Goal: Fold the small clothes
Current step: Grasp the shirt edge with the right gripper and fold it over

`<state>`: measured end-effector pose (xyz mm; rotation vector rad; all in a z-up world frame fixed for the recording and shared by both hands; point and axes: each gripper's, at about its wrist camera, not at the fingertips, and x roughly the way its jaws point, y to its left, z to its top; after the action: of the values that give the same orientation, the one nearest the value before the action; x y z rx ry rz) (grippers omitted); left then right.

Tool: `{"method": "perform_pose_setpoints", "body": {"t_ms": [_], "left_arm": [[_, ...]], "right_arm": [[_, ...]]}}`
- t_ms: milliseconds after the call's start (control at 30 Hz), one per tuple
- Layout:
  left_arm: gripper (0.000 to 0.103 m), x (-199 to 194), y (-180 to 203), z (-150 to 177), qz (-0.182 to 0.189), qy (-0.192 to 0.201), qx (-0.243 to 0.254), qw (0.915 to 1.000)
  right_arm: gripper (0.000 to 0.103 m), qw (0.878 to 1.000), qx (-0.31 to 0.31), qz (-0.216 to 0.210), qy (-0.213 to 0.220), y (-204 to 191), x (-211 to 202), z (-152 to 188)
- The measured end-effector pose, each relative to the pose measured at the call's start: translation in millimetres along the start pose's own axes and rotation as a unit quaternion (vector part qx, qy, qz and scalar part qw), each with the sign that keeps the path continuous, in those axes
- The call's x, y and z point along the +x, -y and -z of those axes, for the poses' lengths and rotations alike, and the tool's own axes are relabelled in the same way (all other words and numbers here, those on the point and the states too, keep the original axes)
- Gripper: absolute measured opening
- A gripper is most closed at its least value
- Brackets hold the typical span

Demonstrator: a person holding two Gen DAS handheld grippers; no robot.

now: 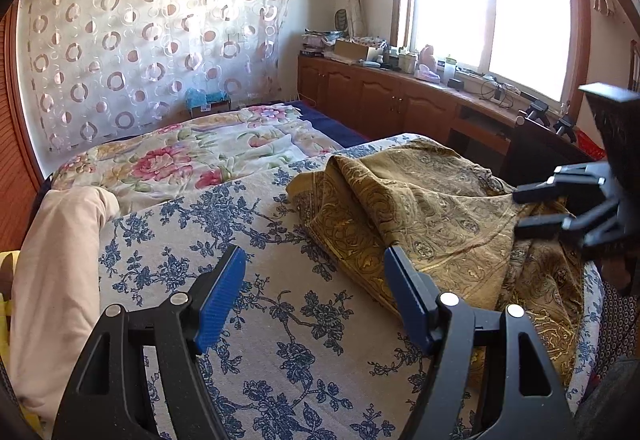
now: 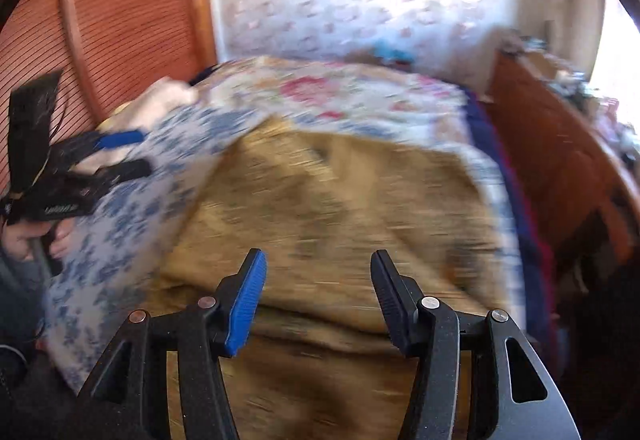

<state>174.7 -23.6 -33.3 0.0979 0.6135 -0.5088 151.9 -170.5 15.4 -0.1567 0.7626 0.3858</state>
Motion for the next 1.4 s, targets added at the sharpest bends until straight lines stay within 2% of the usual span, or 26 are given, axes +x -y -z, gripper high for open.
{"method": "perform_pose_setpoints", "body": {"t_ms": [133, 233, 367, 500, 667, 700, 800, 867, 967, 1067, 1133, 1267, 1400], "left_arm": [[0.073, -2, -4, 0, -0.002, 0.003, -0.006, 1.0000], [0.073, -2, -6, 0, -0.004, 0.006, -0.009, 0.9999], [0.073, -4, -7, 0, -0.005, 0.008, -0.008, 0.9999], [0.073, -4, -6, 0, -0.005, 0.008, -0.008, 0.9999], [0.073, -4, -6, 1, -0.006, 0.009, -0.007, 0.9999], [0.073, -4, -6, 1, -0.006, 0.009, -0.006, 0.9999], [0.073, -4, -6, 1, -0.006, 0.009, -0.005, 0.9999], [0.073, -5, -6, 1, -0.007, 0.009, -0.004, 0.9999], [0.073, -5, -5, 2, -0.008, 0.008, -0.003, 0.9999], [0.073, -5, -6, 2, -0.010, 0.007, -0.004, 0.9999], [0.073, -4, -4, 2, -0.010, 0.006, -0.004, 0.9999], [0.073, -4, -5, 2, -0.011, 0.006, -0.005, 0.9999], [0.073, -1, -5, 2, -0.013, 0.003, -0.007, 0.9999]], "right_arm": [[0.057, 0.999, -0.025, -0.044, -0.018, -29, 29, -2], [0.067, 0.997, -0.040, -0.053, -0.024, -38, 40, -4], [0.068, 0.996, -0.048, -0.072, -0.030, -41, 47, -1], [0.068, 0.994, -0.069, -0.068, -0.044, -55, 62, 2], [0.068, 0.994, -0.076, -0.052, -0.058, -53, 65, -1], [0.066, 0.994, -0.075, -0.052, -0.060, -52, 64, -2], [0.049, 0.994, -0.079, -0.048, -0.066, -49, 65, -3], [0.021, 0.993, -0.083, -0.054, -0.071, -47, 65, -3], [0.008, 0.990, -0.104, -0.060, -0.068, -47, 59, -6], [0.006, 0.992, -0.108, -0.046, -0.055, -34, 49, -19], [0.006, 0.993, -0.112, -0.020, -0.040, -19, 40, -34], [0.006, 0.991, -0.127, 0.047, -0.010, 18, 27, -75], [0.006, 0.986, -0.126, 0.113, -0.006, 58, 38, -106]]}}
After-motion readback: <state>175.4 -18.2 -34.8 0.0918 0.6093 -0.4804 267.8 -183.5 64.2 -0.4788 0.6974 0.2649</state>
